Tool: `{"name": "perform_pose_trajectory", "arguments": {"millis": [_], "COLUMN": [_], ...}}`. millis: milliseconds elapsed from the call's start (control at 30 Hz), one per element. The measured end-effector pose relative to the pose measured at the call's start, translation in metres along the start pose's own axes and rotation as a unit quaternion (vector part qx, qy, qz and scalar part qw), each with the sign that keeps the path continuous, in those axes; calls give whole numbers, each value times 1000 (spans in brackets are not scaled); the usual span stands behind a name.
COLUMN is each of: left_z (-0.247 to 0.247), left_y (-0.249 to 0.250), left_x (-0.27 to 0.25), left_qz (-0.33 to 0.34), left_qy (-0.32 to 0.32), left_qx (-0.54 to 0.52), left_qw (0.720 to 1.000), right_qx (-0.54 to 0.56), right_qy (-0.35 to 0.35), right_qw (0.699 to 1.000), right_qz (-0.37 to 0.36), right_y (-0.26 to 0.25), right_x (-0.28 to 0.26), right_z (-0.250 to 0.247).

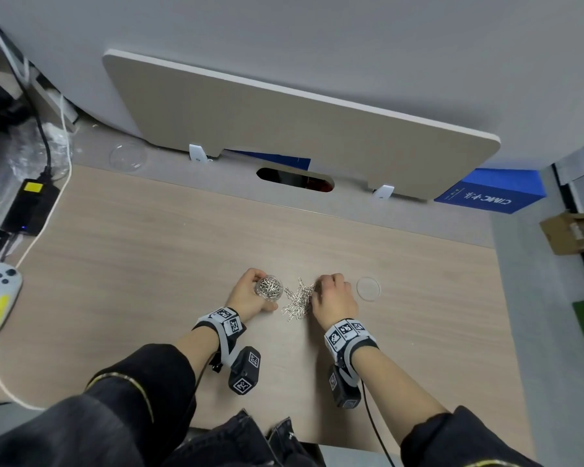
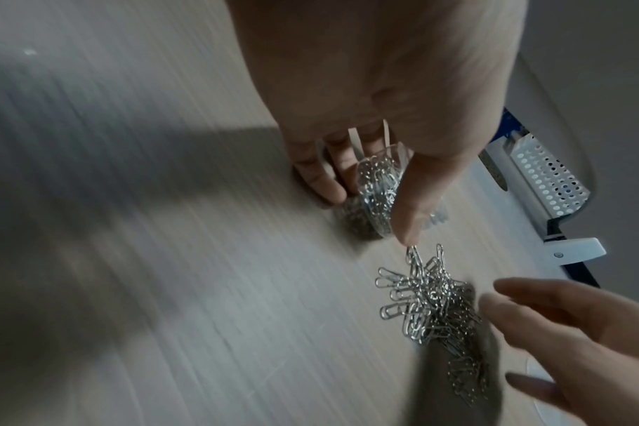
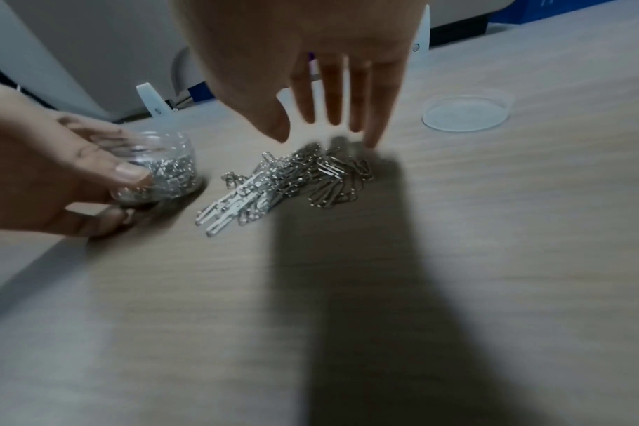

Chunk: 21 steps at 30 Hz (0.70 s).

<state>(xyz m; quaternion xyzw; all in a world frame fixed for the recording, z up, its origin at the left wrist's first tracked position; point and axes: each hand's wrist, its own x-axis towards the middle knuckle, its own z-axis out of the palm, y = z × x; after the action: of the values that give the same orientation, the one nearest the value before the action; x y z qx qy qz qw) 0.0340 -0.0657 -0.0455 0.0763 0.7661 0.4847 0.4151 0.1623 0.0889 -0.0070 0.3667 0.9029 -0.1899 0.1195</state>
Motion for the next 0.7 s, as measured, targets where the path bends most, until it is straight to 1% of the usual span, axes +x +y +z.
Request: {"name": "perform_pose_trajectory", "arguments": {"millis": [67, 100, 233, 300, 433, 567, 700], "left_z": [1, 1, 0, -1, -2, -1, -1], "left_y": [-4, -6, -3, 0, 0, -6, -2], "left_x": [3, 4, 5, 3, 2, 5, 5], "left_qz": [1, 1, 3, 3, 2, 5, 5], "left_qy": [1, 2, -5, -6, -7, -13, -12], "left_qx": [-2, 0, 1, 2, 4, -4, -1], "left_qw": [1000, 1000, 1000, 1000, 1000, 1000, 1000], "right_qx": [6, 9, 26, 24, 22, 11, 43], "right_qy": [-10, -20, -36, -38, -36, -34, -39], "right_qw": [997, 995, 991, 992, 996, 997, 996], "right_qz": [75, 98, 126, 119, 81, 66, 62], "right_y": [-5, -9, -26, -30, -31, -24, -17], "right_x": [-3, -4, -2, 1, 6, 11, 14], "right_z": [2, 3, 12, 15, 16, 16, 16]}}
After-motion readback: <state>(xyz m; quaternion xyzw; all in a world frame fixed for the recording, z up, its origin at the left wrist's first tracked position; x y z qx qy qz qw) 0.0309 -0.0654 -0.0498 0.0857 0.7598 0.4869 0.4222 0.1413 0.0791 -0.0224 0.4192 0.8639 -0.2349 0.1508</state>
